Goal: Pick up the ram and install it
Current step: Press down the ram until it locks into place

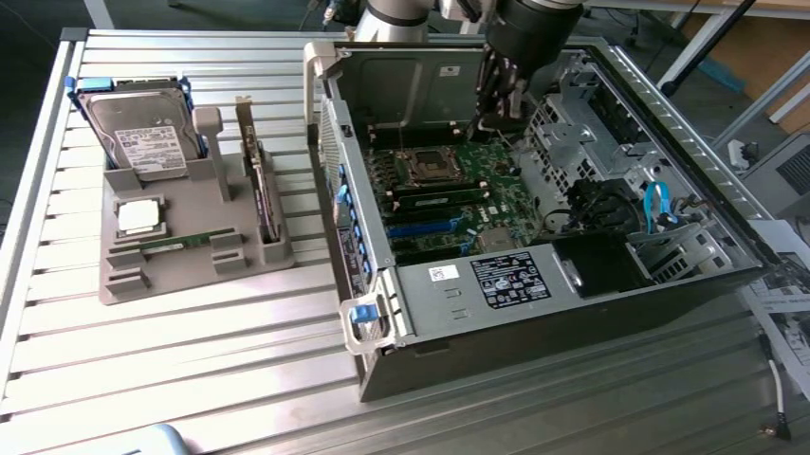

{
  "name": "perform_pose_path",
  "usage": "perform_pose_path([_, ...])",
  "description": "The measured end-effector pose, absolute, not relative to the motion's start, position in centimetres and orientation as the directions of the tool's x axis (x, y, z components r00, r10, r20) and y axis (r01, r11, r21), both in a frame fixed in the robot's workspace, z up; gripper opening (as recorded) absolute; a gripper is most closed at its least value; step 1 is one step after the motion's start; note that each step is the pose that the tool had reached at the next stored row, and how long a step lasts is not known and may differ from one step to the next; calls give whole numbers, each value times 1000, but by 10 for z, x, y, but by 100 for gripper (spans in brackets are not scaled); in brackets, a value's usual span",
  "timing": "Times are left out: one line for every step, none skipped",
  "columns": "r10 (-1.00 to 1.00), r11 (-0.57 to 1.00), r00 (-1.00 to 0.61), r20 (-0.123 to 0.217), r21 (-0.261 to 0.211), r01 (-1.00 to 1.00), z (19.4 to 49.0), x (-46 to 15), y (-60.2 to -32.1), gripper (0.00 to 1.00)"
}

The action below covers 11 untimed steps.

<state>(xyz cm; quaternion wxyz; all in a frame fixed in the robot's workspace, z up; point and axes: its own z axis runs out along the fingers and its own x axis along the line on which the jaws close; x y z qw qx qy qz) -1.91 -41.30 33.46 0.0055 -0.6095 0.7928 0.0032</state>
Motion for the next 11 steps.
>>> perform_pose_path([-963,271,-271,-13,-2,-963,335,-19,-413,11])
perform_pose_path([-959,285,-285,-13,-2,-959,335,-19,-413,11])
perform_pose_path([-954,298,-298,-13,-2,-955,335,-19,-413,11])
perform_pose_path([-950,313,-313,-13,-2,-950,335,-19,-413,11])
perform_pose_path([-944,329,-329,-13,-2,-944,335,-19,-413,11])
perform_pose_path([-939,344,-344,-13,-2,-939,335,-19,-413,11])
perform_pose_path([-931,365,-365,-13,-2,-931,335,-19,-413,11])
perform_pose_path([-925,380,-380,-13,-2,-925,335,-19,-413,11])
perform_pose_path([-920,392,-392,-13,-2,-920,335,-19,-413,11])
perform_pose_path([-913,407,-407,-13,-2,-913,335,-19,-413,11])
perform_pose_path([-907,421,-421,-13,-2,-907,335,-19,-413,11])
